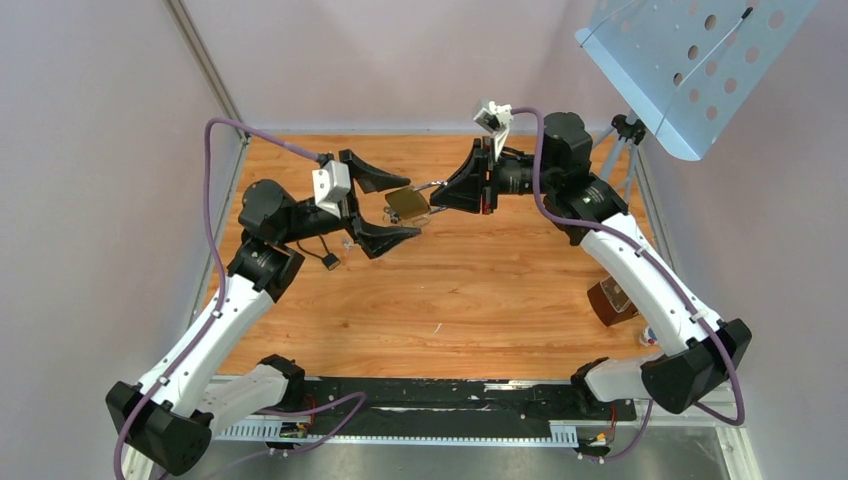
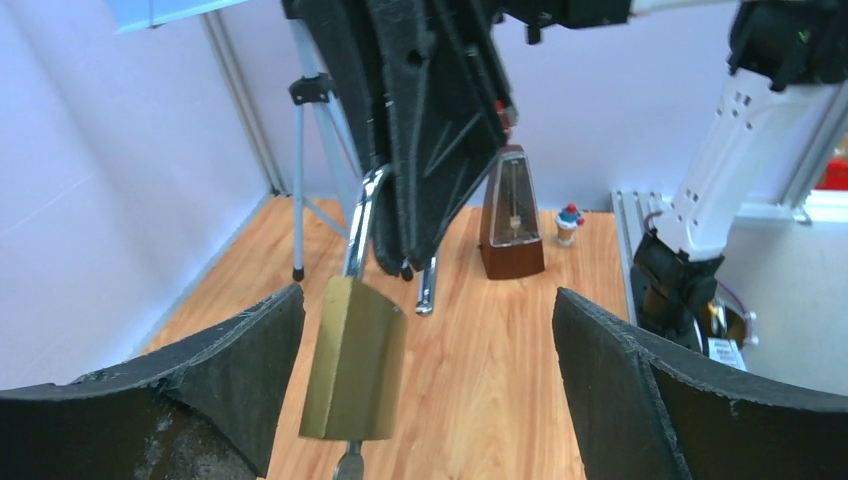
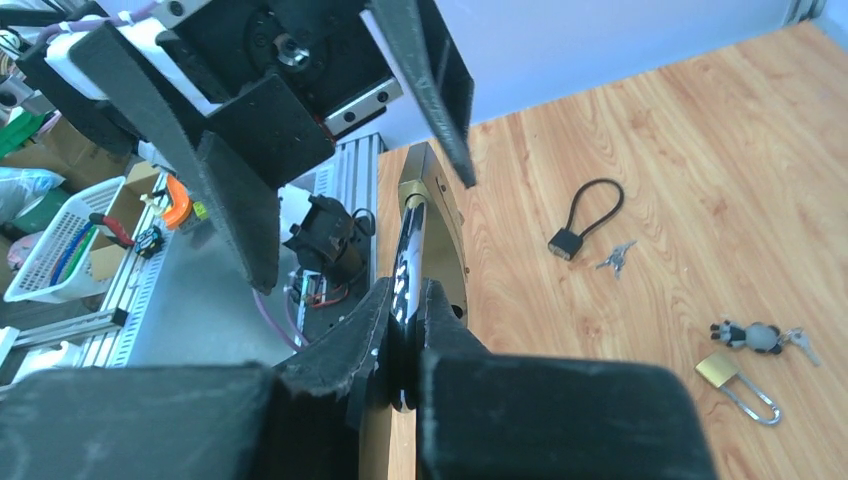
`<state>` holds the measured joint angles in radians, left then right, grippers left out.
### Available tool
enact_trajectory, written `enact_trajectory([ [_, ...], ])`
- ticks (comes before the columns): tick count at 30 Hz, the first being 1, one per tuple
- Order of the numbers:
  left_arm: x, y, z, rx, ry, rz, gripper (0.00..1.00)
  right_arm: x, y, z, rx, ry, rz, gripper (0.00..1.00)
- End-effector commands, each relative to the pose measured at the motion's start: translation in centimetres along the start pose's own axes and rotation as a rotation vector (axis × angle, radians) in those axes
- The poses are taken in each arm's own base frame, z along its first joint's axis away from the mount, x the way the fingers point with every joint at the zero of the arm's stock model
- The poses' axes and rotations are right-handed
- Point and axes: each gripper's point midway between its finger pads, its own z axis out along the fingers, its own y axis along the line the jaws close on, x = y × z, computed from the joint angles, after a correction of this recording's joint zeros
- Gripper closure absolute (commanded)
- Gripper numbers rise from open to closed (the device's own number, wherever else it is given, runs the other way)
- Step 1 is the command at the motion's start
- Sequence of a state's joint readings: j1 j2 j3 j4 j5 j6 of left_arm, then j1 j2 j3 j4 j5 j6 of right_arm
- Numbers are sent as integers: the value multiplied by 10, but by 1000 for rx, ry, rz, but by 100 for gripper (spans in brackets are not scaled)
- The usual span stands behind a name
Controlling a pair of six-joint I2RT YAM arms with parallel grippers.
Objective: Lock with the key
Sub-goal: Lock the lock.
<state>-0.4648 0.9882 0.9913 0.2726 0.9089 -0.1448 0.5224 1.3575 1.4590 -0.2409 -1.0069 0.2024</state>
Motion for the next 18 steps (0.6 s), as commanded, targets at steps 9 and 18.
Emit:
enact_trajectory([
  [9, -51, 23, 5, -136, -217, -85, 0, -73, 58, -19, -95, -240, -284, 100],
  [18, -71, 2, 14, -14, -166, -288, 13, -99, 65, -30, -33, -368, -322, 100],
])
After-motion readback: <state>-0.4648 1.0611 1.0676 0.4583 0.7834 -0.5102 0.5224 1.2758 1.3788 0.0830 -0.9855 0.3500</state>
